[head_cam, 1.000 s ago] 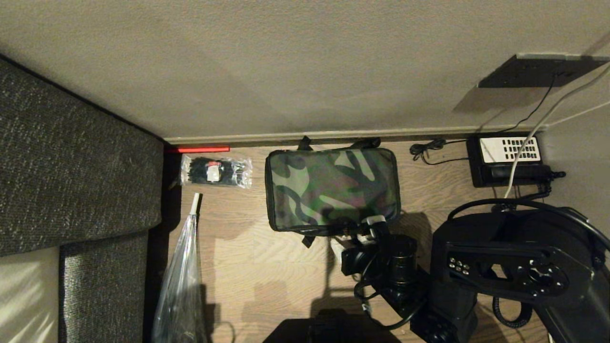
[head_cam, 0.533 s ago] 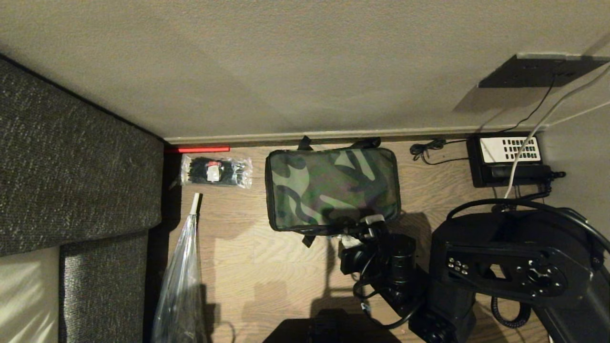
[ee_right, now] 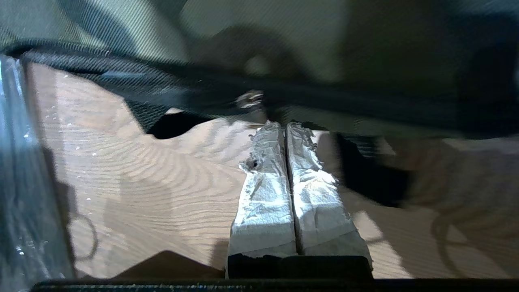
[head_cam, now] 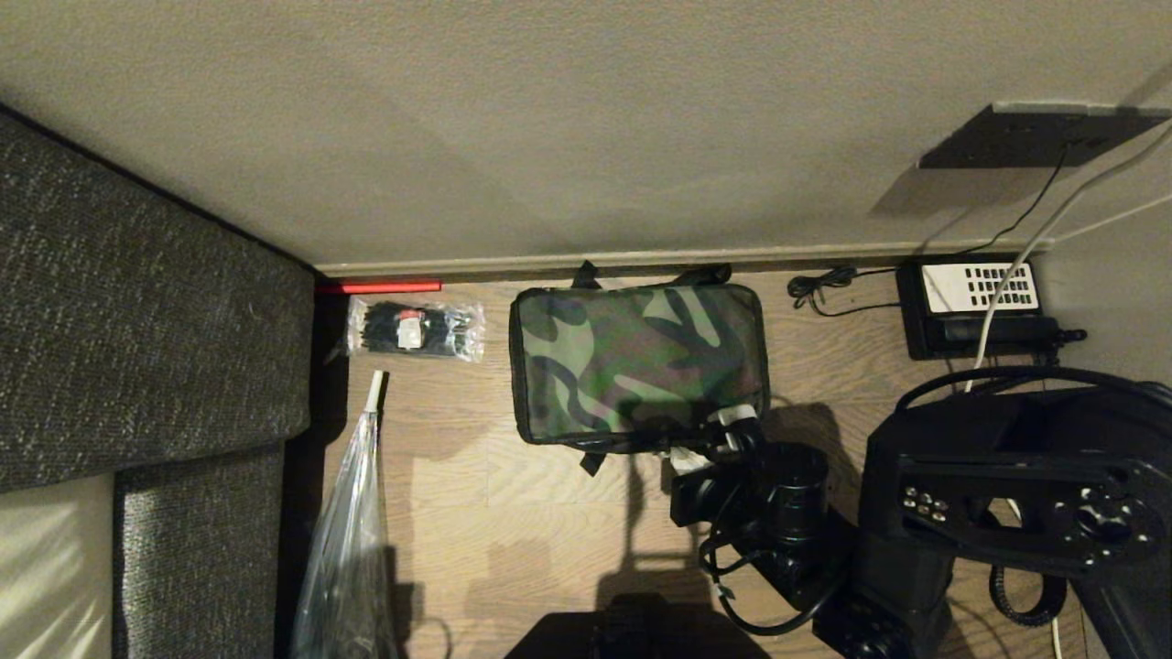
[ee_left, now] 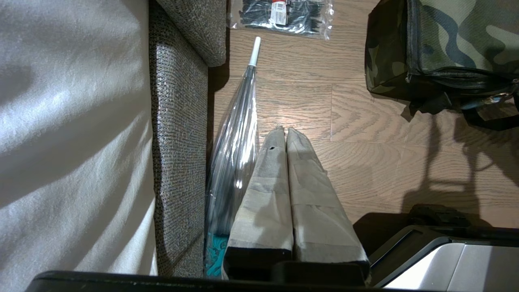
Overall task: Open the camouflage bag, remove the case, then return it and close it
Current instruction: Open the top of the storage box
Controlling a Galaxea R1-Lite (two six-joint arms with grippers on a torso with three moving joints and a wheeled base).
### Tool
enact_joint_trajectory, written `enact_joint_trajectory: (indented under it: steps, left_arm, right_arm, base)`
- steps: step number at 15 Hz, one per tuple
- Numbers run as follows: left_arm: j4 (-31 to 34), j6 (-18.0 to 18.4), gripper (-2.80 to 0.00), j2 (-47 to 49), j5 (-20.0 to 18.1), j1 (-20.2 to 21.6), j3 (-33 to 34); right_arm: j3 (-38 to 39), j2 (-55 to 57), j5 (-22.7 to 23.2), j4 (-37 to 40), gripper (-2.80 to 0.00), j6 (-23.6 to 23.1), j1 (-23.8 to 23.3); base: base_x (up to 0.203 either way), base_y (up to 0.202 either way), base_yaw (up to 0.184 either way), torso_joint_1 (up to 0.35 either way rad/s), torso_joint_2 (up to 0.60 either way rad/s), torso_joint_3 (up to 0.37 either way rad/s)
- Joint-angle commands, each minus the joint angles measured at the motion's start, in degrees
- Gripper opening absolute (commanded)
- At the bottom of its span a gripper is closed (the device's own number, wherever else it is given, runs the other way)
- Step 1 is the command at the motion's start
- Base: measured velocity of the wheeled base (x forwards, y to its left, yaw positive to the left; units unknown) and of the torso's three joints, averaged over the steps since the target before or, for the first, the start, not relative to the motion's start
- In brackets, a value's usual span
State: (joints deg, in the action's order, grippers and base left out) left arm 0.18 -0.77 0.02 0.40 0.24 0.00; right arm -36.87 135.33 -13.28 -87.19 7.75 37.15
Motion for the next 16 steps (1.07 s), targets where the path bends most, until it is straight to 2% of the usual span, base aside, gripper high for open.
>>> enact_joint_trajectory:
  steps: [1,3,7,8,11,16]
  left_arm:
    - [0.0,0.0,-2.8,-0.1,0.0,0.0,0.2]
    - [0.0,0.0,-2.8,-0.1,0.0,0.0,0.2]
    - [0.0,0.0,-2.8,-0.1,0.0,0.0,0.2]
    - [0.0,0.0,-2.8,-0.1,0.0,0.0,0.2]
    - [0.0,0.0,-2.8,-0.1,0.0,0.0,0.2]
    - [0.0,0.0,-2.8,-0.1,0.0,0.0,0.2]
  right_arm:
    - [1.5,-3.0,0.0,-0.5,-2.8,-0.4,-0.8]
    - [3.2,-3.9,0.0,-0.5,-2.8,-1.4,-2.2]
    - [2.8,-3.5,2.1,-0.5,-2.8,-3.4,-2.0]
    - [2.8,-3.4,3.0,-0.4,0.0,-3.2,-1.8]
    - [3.3,-3.4,4.5,2.2,0.0,-0.6,0.1]
    - [1.3,-0.7,6.6,2.8,0.0,-0.3,0.7]
  base:
    - [0.0,0.0,0.0,0.0,0.0,0.0]
    - [0.0,0.0,0.0,0.0,0.0,0.0]
    - [0.0,0.0,0.0,0.0,0.0,0.0]
    - [0.0,0.0,0.0,0.0,0.0,0.0]
    - [0.0,0.0,0.0,0.0,0.0,0.0]
    - [0.0,0.0,0.0,0.0,0.0,0.0]
